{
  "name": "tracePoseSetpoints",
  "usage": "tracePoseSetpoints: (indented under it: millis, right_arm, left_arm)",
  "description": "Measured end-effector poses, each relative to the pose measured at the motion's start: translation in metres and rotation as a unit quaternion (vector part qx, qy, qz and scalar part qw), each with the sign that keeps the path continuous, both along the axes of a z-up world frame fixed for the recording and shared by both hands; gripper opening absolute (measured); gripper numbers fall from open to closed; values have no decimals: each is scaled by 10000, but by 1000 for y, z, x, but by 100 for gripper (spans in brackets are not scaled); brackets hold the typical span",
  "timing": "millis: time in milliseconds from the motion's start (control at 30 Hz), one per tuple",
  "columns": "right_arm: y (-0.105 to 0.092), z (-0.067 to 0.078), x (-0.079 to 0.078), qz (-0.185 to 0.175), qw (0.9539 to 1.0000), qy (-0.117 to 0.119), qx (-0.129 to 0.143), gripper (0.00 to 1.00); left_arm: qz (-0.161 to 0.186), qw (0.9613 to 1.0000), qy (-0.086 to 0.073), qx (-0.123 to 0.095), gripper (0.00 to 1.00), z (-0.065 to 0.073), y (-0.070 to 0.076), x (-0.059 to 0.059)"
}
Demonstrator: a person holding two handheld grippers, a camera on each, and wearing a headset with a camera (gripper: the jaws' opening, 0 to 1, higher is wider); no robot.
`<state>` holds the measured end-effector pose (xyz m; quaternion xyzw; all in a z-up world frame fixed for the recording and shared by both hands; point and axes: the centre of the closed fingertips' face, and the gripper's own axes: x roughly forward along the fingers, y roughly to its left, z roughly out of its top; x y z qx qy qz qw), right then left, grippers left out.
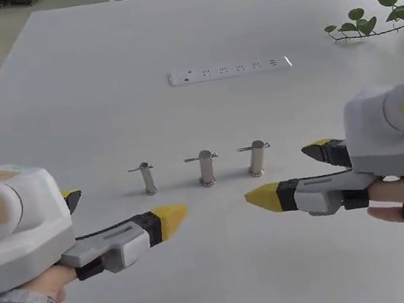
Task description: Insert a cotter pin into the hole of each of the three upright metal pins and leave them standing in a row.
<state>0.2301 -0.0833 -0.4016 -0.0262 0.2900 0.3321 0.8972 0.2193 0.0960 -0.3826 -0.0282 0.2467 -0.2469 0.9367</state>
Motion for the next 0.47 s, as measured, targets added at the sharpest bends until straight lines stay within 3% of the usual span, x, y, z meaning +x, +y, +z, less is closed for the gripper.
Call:
tracePoseSetpoints:
  millis: [167,467]
  right_arm:
    - [2,0,-4,-76,9999,-9,138,82]
    - [4,-2,-10,-7,10000,-27,88,85]
  left_arm:
    - [-22,10000,23,52,94,-2,0,-3]
    - [-26,9999,54,120,94,-6,2,-7]
